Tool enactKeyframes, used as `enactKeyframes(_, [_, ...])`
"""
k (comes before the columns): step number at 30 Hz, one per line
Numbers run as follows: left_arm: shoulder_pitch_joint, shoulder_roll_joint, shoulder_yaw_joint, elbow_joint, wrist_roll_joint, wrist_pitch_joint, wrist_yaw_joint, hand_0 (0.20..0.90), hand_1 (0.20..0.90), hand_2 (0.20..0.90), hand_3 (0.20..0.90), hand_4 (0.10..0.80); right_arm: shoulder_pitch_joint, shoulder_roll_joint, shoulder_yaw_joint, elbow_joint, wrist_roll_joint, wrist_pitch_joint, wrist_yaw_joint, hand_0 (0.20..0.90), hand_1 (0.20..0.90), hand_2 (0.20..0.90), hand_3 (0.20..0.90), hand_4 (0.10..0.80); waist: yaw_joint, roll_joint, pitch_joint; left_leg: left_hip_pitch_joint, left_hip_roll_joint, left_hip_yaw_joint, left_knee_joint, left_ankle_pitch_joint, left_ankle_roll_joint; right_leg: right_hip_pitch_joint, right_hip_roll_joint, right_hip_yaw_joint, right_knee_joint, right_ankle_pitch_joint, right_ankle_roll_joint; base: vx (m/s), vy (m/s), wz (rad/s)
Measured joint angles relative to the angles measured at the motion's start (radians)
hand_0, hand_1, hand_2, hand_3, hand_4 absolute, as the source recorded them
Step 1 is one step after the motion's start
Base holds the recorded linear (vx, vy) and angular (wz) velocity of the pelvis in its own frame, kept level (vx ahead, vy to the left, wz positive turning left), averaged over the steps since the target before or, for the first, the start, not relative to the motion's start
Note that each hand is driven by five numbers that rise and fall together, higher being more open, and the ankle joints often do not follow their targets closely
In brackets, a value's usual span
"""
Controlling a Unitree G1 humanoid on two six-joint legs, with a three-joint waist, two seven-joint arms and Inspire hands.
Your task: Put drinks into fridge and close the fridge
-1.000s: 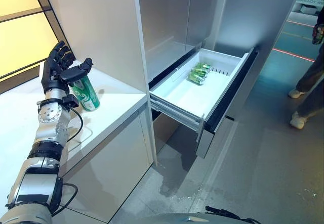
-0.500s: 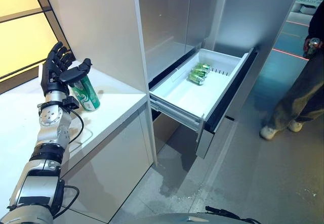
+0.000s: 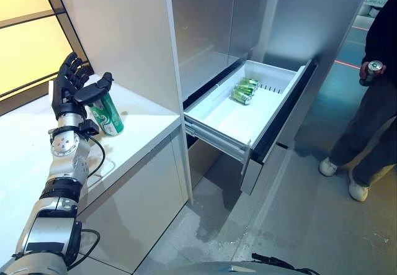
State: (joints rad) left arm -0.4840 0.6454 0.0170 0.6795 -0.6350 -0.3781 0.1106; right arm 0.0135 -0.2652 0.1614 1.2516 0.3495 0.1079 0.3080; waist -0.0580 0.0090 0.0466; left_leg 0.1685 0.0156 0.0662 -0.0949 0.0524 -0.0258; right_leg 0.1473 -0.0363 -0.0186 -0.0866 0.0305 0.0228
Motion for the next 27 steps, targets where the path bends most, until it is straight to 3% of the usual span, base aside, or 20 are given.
enactKeyframes(7, [0.073,-0.030,-0.002,0.001,0.048,0.003,0.012,0.900,0.900,0.900,0.900,0.800,-0.003,0.004,0.000,-0.004,-0.017,0.000,0.001,0.900,0.900,0.900,0.900,0.800,0.001,-0.011,0.007,-0.001,0.000,-0.005,0.000,0.000,0.000,0.000,0.000,-0.006,-0.001,0.000,0.000,-0.005,-0.001,0.01])
enactKeyframes(27, [0.073,-0.031,-0.002,0.001,0.045,0.003,0.018,0.900,0.900,0.900,0.900,0.800,-0.003,0.005,0.000,-0.005,-0.017,0.000,0.001,0.900,0.900,0.900,0.900,0.800,0.001,-0.015,0.010,-0.002,0.000,-0.015,0.000,0.000,0.000,0.004,-0.002,-0.016,-0.004,-0.001,0.001,-0.002,-0.001,0.00])
